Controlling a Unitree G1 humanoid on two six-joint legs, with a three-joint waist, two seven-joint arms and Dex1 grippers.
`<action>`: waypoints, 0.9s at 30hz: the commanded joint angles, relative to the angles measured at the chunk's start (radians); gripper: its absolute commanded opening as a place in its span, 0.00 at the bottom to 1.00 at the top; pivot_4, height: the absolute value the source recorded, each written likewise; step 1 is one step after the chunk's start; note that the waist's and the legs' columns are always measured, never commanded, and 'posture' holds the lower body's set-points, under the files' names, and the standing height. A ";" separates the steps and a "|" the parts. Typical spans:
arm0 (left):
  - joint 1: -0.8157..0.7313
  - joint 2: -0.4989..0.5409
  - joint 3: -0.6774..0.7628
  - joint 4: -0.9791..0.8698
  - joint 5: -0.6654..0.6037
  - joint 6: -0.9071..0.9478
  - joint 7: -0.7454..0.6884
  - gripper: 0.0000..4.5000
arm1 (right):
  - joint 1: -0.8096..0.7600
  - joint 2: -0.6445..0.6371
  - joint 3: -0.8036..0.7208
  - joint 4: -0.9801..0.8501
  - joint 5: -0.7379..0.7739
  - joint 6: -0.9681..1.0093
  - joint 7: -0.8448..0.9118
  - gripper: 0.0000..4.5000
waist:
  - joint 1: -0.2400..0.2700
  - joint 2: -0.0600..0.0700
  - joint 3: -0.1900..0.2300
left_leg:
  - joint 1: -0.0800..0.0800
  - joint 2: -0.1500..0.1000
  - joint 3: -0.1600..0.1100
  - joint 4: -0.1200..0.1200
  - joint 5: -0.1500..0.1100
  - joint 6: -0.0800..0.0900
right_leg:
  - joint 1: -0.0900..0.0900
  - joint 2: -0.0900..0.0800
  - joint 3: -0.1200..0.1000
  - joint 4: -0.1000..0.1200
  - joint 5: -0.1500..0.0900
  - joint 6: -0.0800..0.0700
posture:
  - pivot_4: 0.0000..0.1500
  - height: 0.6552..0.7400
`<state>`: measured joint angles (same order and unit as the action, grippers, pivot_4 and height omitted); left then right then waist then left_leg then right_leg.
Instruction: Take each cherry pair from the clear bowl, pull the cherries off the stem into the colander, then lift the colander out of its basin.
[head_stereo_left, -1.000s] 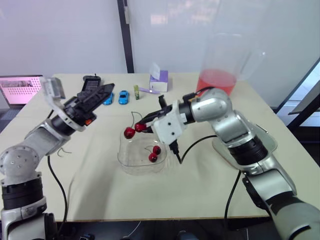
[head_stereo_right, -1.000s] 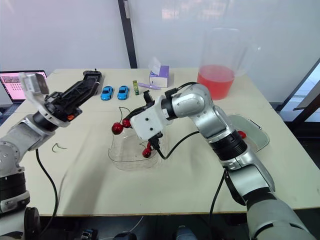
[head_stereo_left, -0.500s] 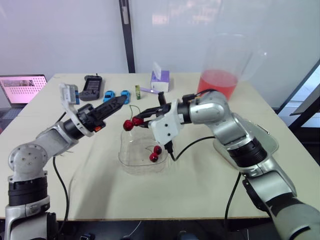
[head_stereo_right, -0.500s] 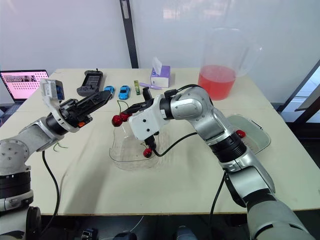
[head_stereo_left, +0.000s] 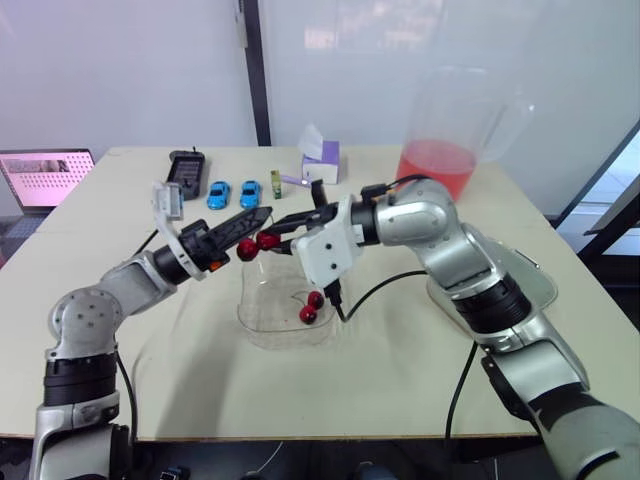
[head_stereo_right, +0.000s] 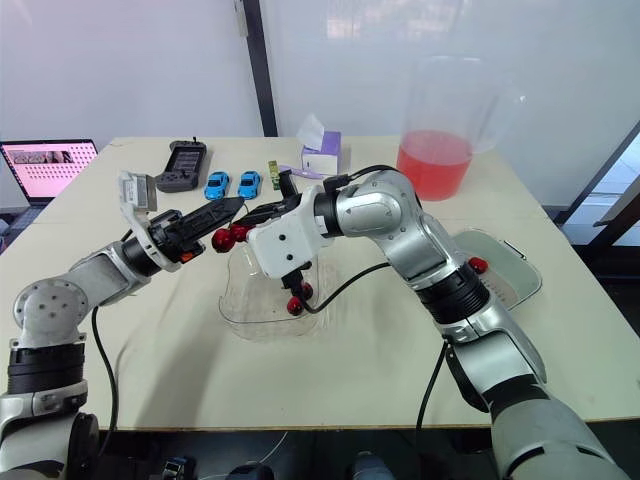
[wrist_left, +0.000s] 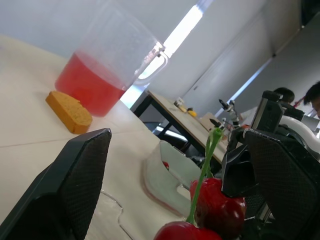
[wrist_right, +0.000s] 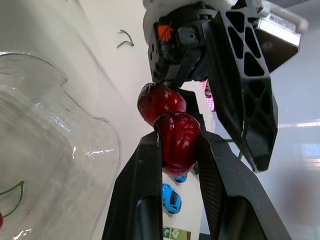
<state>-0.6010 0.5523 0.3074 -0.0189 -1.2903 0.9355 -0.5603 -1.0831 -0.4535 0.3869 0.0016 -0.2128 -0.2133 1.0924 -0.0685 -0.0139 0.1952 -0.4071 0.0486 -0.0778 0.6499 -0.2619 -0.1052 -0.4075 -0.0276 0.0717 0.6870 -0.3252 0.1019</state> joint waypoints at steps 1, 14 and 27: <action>-0.025 -0.007 0.013 -0.012 0.002 -0.001 -0.010 1.00 | -0.034 0.000 -0.012 -0.029 0.017 -0.007 0.001 0.12 | -0.001 0.000 0.000 | 0.000 0.000 0.000 0.000 0.000 0.000 | 0.000 0.000 0.000 0.000 0.000 0.000 | 1.00 1.00; -0.043 -0.035 0.020 -0.010 0.002 -0.001 -0.006 1.00 | -0.037 0.004 -0.008 -0.021 0.017 -0.006 0.005 0.12 | -0.001 0.000 0.000 | 0.000 0.000 0.000 0.000 0.000 0.000 | 0.000 0.000 0.000 0.000 0.000 0.000 | 1.00 1.00; -0.049 -0.052 0.033 -0.012 -0.012 -0.006 0.002 0.01 | -0.039 0.007 -0.008 -0.017 0.017 -0.004 0.003 0.12 | 0.000 0.000 0.000 | 0.000 0.000 0.000 0.000 0.000 0.000 | 0.000 0.000 0.000 0.000 0.000 0.000 | 1.00 1.00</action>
<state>-0.6276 0.4992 0.3100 -0.0101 -1.2872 0.9350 -0.5579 -1.0874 -0.4520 0.3886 0.0037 -0.2123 -0.2124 1.0984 -0.0690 -0.0139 0.1952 -0.4071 0.0486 -0.0779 0.6499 -0.2619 -0.1053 -0.4075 -0.0276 0.0717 0.6870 -0.3252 0.1019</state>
